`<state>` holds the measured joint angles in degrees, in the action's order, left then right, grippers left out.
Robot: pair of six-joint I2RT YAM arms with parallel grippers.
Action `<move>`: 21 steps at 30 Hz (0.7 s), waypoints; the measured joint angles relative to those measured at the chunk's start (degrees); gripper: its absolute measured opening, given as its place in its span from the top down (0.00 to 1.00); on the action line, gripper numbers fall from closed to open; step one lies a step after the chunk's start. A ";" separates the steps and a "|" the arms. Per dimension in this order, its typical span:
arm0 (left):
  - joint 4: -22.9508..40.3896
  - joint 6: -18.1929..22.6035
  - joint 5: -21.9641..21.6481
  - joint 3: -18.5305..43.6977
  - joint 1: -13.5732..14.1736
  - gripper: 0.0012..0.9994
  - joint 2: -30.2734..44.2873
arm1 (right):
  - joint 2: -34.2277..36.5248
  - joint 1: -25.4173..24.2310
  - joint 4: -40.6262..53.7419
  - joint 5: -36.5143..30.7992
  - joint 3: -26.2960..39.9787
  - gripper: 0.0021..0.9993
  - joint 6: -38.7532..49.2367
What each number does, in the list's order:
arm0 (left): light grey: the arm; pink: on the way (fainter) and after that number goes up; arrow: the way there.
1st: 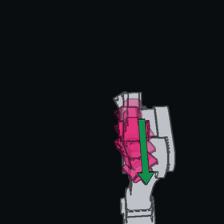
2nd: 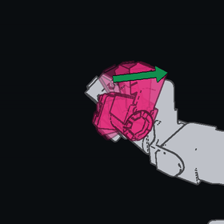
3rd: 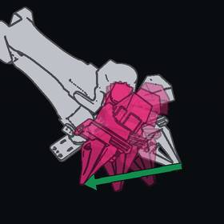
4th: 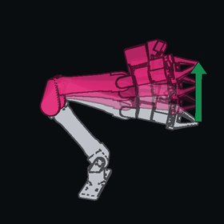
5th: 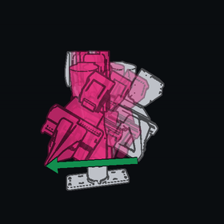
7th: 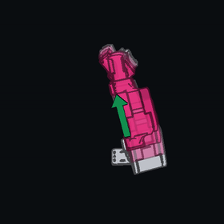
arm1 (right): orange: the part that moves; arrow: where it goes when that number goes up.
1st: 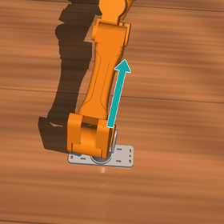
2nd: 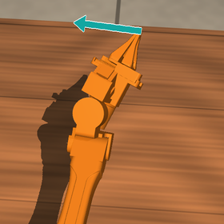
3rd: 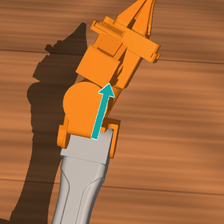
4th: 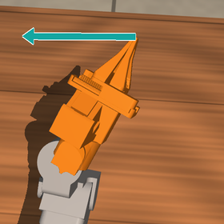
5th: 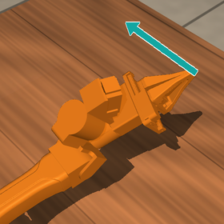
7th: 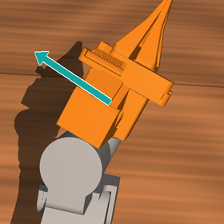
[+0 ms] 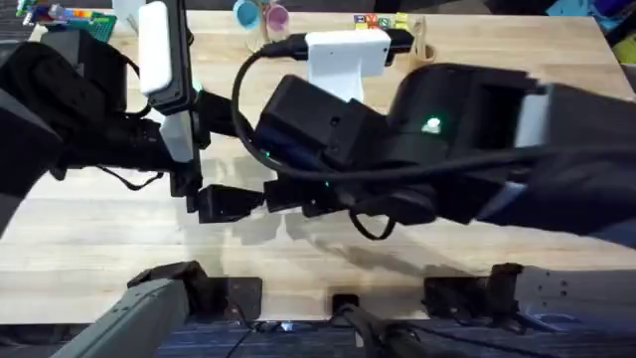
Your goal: Unzip the bag, pick up the pens from the table one at a time and place them inside, then zip the bag closed.
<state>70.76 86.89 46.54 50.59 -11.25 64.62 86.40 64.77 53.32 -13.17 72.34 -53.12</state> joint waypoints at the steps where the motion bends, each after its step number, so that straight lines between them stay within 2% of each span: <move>1: 0.00 0.00 0.00 0.00 0.00 0.00 0.00 | 0.38 0.00 -0.13 -0.23 -0.07 0.00 -0.51; 11: -0.11 0.22 -0.34 0.00 -0.01 0.00 0.00 | 4.10 0.00 -3.42 -0.77 -0.16 0.00 -3.50; 21: -0.97 1.54 -3.92 0.00 -0.33 0.00 -0.01 | 7.22 0.26 -5.85 -0.86 -0.17 0.00 -6.24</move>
<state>69.79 88.43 42.62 50.59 -11.57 64.61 93.63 65.04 47.47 -14.02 72.16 -59.36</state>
